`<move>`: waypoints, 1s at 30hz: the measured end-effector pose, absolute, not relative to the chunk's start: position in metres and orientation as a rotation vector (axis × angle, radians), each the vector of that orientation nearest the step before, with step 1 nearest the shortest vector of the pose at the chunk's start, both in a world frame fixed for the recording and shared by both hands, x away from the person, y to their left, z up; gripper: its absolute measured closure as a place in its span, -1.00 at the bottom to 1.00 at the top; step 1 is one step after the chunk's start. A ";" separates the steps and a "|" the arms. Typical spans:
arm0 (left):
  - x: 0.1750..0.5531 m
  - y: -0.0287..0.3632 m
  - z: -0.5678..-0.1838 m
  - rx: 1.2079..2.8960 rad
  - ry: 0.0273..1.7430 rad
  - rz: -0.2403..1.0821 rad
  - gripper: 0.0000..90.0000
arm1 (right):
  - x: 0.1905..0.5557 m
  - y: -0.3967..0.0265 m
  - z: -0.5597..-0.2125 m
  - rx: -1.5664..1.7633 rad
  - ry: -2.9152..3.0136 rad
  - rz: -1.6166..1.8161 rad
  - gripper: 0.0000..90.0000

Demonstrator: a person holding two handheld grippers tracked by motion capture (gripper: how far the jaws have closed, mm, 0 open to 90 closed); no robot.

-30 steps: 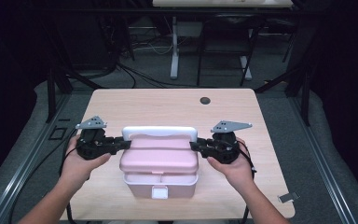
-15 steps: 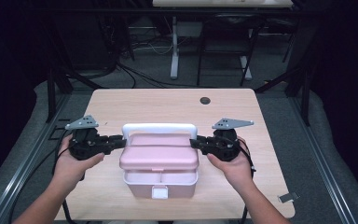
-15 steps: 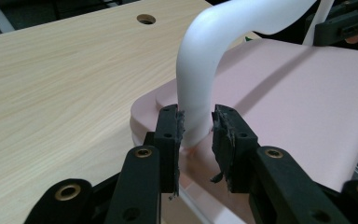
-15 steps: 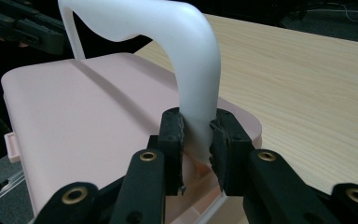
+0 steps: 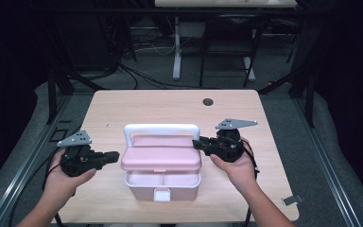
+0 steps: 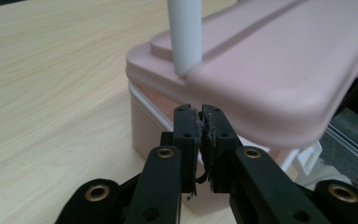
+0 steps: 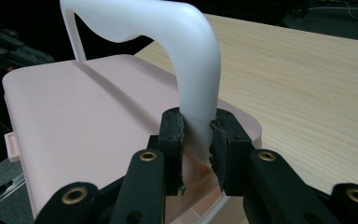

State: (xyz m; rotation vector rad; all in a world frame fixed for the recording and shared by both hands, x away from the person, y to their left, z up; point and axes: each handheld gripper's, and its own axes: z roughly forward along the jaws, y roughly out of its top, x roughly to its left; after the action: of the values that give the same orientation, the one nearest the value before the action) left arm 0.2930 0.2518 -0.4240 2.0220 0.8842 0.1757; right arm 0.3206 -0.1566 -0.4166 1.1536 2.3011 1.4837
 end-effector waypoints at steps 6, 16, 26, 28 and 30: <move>0.287 0.246 -0.434 2.055 0.859 0.153 0.99 | 0.321 -0.157 -0.417 1.154 2.300 1.484 0.67; 0.284 0.228 -0.442 2.084 0.816 0.104 1.00 | 0.321 -0.157 -0.417 1.155 2.301 1.486 0.67; 0.282 0.214 -0.440 2.107 0.777 0.083 1.00 | 0.321 -0.157 -0.417 1.160 2.291 1.492 0.67; 0.282 0.213 -0.439 2.107 0.776 0.090 1.00 | 0.321 -0.157 -0.418 1.161 2.290 1.493 0.67; 0.283 0.214 -0.438 2.102 0.777 0.091 1.00 | 0.321 -0.157 -0.418 1.164 2.288 1.498 0.67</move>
State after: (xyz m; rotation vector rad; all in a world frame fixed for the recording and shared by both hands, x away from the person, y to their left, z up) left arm 0.2825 0.2138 -0.4382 2.1023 0.7773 0.0909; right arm 0.3211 -0.1574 -0.4181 1.1644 2.2878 1.4984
